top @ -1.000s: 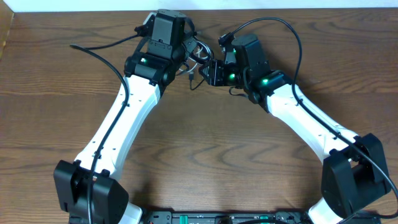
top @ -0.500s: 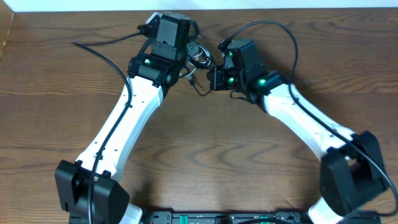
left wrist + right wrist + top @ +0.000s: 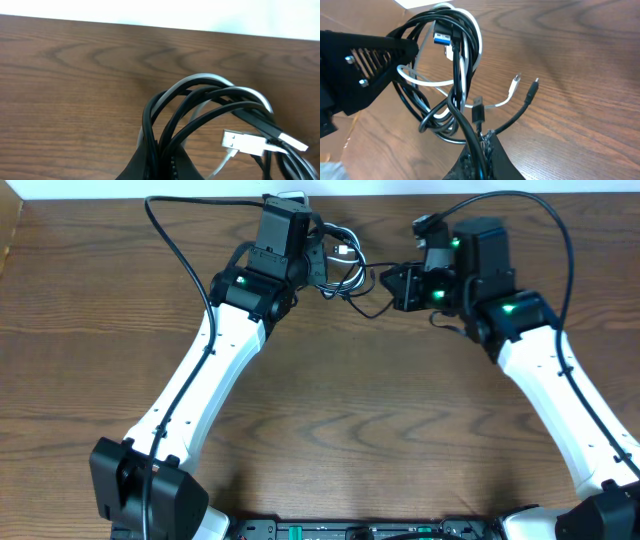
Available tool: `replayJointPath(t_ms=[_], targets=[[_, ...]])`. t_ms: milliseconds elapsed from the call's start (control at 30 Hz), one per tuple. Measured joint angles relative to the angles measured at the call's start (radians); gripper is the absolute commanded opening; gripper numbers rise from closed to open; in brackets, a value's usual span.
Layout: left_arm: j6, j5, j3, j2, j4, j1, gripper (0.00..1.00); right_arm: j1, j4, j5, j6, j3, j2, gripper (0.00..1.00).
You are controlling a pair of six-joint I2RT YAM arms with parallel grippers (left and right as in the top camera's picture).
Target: Untangle cables
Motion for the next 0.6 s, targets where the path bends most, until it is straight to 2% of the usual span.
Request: replayJointPath(t_ms=[333,600], targets=[[0.055,0.018,0.0,0.0,0.0,-0.003,0.07,-0.159,0.024,-0.293,-0.028,0.0,-0.003,0.01],[0.072,0.019,0.0,0.0,-0.027,0.001,0.08,-0.279,0.19,-0.57,-0.005,0.0,-0.008,0.01]])
